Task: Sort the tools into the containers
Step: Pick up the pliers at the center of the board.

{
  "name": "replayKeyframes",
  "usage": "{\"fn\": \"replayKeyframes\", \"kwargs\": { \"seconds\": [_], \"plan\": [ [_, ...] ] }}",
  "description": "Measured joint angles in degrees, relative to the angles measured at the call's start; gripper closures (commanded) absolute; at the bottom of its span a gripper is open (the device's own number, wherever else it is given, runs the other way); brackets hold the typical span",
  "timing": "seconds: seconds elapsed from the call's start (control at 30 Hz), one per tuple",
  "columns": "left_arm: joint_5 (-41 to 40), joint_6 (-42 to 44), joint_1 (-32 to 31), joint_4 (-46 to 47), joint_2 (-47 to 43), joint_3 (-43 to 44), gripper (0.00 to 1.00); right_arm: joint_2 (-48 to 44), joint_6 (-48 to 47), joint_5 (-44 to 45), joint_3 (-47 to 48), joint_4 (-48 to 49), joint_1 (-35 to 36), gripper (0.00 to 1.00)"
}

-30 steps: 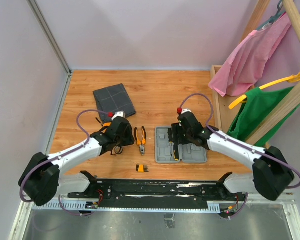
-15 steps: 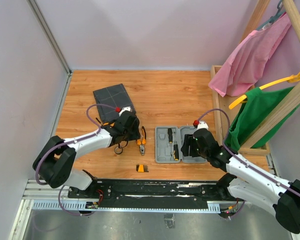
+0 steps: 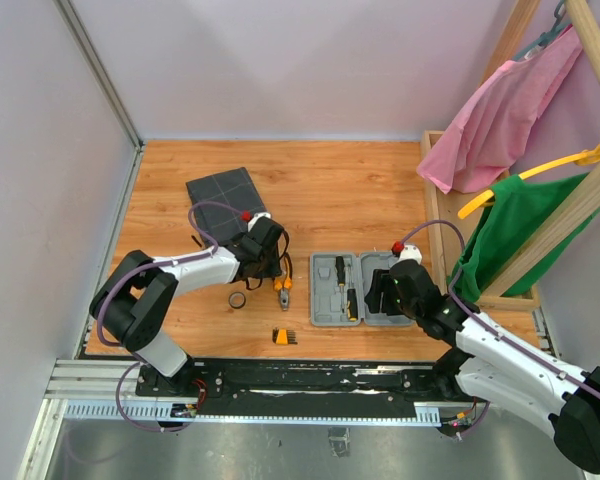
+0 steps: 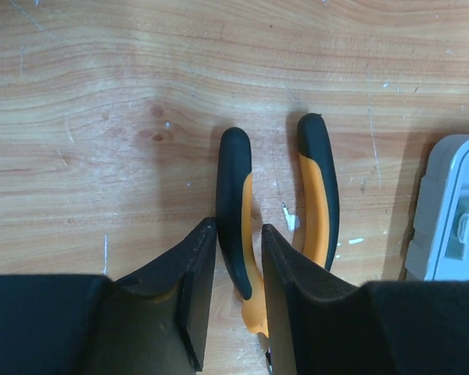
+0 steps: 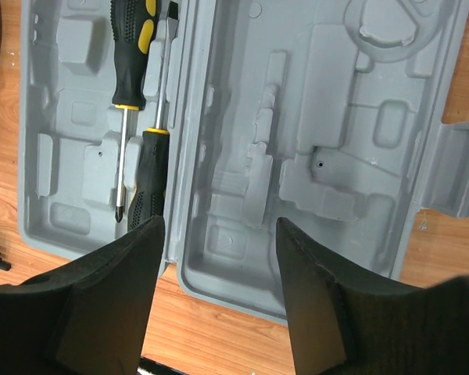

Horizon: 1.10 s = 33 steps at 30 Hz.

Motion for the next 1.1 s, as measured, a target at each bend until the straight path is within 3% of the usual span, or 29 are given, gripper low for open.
{"fn": "replayKeyframes", "kwargs": {
  "seconds": [0.37,0.77,1.1],
  "plan": [
    [-0.3,0.9,0.0,0.1,-0.7,-0.7,0.99,-0.4,0.1,0.3,0.1,-0.3,0.0,0.38],
    [0.5,0.3,0.0,-0.1,-17.6,-6.3,1.00,-2.3,4.7,-1.2,4.5,2.0,0.0,0.32],
    [-2.7,-6.6,-6.3,-1.8,-21.4,-6.3,0.99,8.1,9.7,-5.7,12.9,11.0,3.0,0.36]
  ]
}}
